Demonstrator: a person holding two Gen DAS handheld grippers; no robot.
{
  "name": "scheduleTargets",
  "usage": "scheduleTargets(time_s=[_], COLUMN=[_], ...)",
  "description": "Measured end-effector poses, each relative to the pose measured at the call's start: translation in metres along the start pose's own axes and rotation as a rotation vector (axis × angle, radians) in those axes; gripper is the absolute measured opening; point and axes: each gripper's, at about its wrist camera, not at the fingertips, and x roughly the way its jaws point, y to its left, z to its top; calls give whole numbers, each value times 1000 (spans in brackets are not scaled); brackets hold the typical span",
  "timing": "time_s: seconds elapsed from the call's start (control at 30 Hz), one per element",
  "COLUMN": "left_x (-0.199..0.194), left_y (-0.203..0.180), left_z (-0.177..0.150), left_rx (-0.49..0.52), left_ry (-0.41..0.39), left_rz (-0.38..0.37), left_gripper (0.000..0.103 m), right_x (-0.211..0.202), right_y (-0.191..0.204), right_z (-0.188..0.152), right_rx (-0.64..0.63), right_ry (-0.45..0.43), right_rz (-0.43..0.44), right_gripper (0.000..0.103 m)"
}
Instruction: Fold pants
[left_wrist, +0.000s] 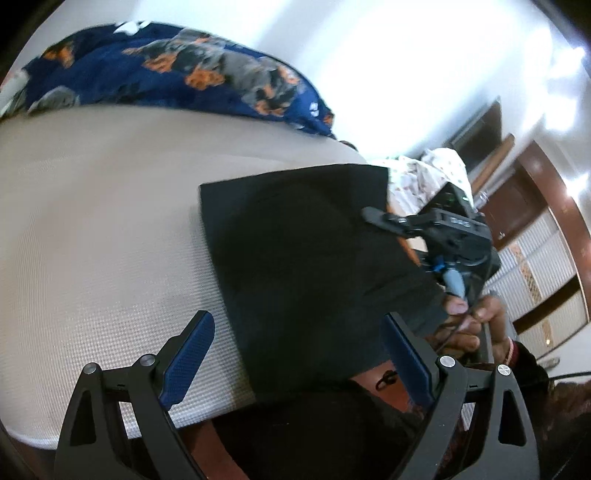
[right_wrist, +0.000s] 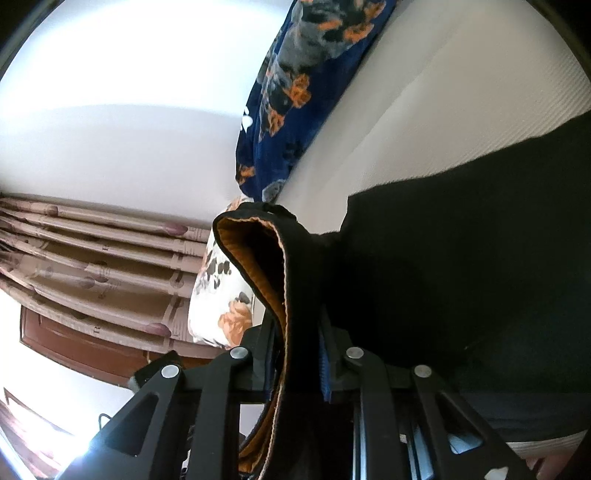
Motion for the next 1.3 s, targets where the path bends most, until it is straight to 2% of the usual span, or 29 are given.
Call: scheduleTargets(time_s=[0.67,1.3], left_x=[19,25], left_y=[8,7], left_z=[-10,-12], left_rx=[-3,-25], left_ry=[88,120], left_rz=[67,73], left_gripper=[91,91], right_x=[-86,-158], right_y=[-49,-100], right_z=[31,48], right_rx=[91,186], right_ry=[-194,-356], right_rz=[-52,-93], right_gripper=[18,18])
